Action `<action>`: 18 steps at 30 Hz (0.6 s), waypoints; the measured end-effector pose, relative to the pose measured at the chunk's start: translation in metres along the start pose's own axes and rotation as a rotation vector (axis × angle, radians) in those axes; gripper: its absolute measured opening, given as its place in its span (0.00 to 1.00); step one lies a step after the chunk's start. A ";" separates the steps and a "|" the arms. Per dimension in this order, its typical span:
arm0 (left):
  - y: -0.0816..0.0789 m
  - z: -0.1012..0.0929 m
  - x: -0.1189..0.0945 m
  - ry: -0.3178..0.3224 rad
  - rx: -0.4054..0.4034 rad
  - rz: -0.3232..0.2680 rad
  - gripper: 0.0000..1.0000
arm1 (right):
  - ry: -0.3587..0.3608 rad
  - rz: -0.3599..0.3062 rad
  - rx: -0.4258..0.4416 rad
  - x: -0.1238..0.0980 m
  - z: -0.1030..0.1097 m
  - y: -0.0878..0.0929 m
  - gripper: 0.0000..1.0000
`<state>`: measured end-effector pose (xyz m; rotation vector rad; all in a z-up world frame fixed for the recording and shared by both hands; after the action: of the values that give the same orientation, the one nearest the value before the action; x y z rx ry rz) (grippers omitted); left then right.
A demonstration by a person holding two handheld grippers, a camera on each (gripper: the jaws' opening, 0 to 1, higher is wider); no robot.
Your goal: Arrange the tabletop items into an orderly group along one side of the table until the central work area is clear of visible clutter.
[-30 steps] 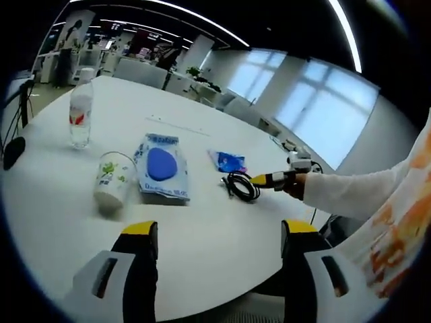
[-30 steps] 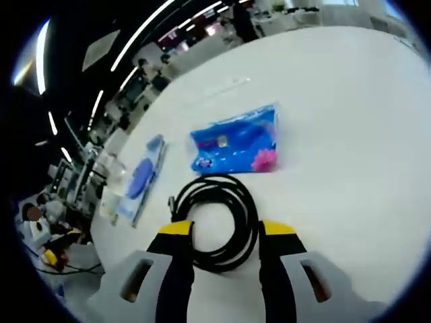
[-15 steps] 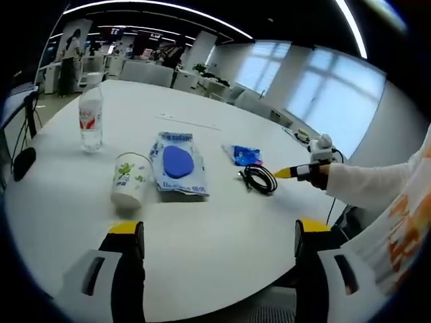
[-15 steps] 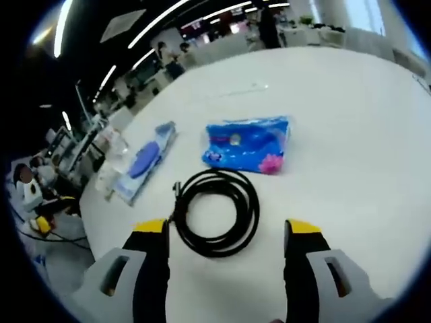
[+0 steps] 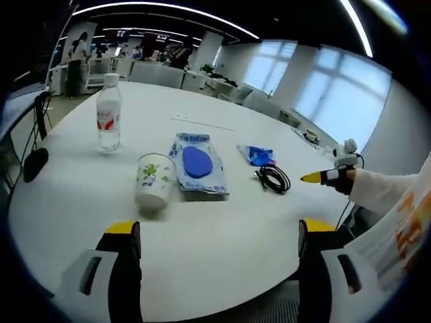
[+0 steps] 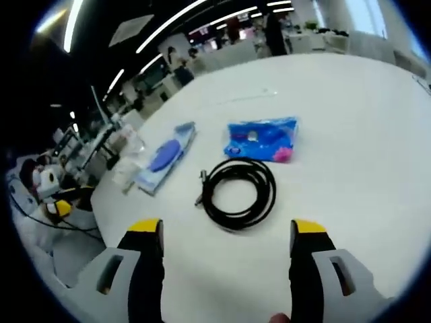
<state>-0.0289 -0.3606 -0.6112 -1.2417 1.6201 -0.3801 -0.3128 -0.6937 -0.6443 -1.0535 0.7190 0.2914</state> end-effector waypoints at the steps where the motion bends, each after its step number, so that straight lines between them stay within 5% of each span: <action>1: -0.001 0.004 -0.002 -0.007 0.003 0.001 1.00 | 0.000 -0.002 0.000 -0.002 0.001 0.001 0.76; 18: -0.005 0.036 -0.025 -0.091 -0.003 -0.017 1.00 | 0.032 -0.033 0.035 -0.028 0.037 0.027 0.74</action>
<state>0.0031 -0.3302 -0.6108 -1.2577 1.5347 -0.3271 -0.3333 -0.6458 -0.6331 -1.0380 0.7326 0.2335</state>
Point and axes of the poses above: the point that each gripper's makers call its tool centre point, and the gripper's own axes: x roughly forward along the fingers, z roughly to its left, y roughly out of its underside, the point moved 10 cm from there along -x, roughly backward along the fingers, and after that the axes turned 6 degrees about -x, right-handed, at the moved point
